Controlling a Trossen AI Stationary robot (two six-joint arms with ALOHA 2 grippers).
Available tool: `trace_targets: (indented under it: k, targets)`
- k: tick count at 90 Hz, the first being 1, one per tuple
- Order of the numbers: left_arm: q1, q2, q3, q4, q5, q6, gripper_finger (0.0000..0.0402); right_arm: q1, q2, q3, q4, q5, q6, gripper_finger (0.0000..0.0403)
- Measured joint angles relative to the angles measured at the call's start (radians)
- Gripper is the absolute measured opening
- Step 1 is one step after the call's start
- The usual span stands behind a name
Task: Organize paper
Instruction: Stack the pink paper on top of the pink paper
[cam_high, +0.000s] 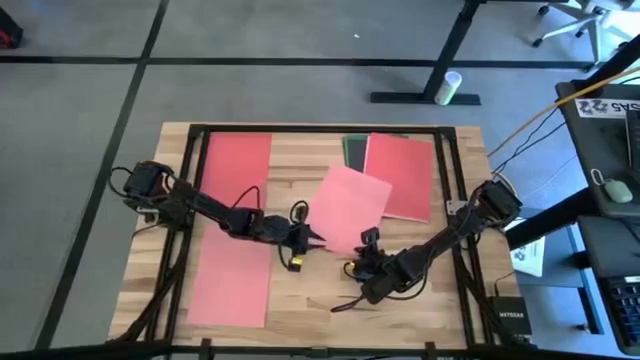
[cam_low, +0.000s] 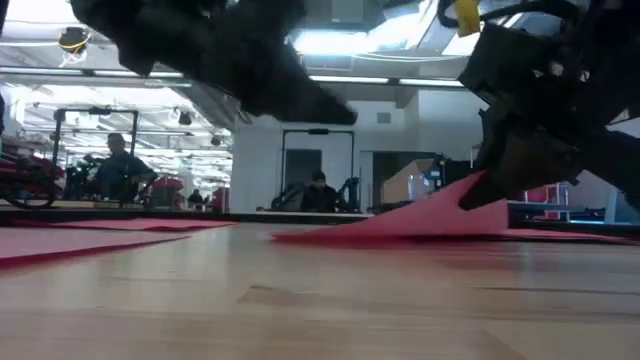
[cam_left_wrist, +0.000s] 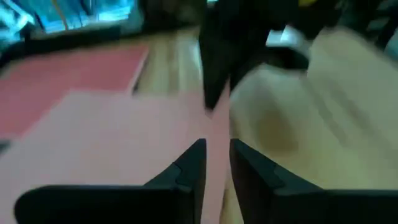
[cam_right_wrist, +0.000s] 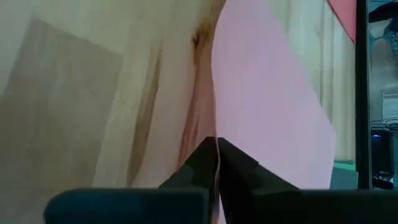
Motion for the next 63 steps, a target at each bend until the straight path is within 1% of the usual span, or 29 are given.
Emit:
trace_targets:
  k: [15, 31, 40, 63]
  targets:
    - [-0.028, 0.001, 0.028, -0.083, -0.003, -0.043, 0.0056, -0.023, 0.000, 0.037, 0.001, 0.011, -0.007, 0.0000]
    - [-0.044, 0.009, 0.049, -0.191, -0.061, -0.071, 0.0056, -0.057, 0.000, 0.073, 0.001, 0.009, -0.033, 0.0000]
    - [-0.045, 0.009, 0.053, -0.215, -0.120, -0.069, 0.0056, -0.068, 0.000, 0.093, 0.001, 0.002, -0.053, 0.0000]
    - [-0.032, 0.009, 0.053, -0.244, -0.127, -0.090, 0.0057, -0.073, 0.000, 0.144, 0.005, -0.016, -0.087, 0.0000]
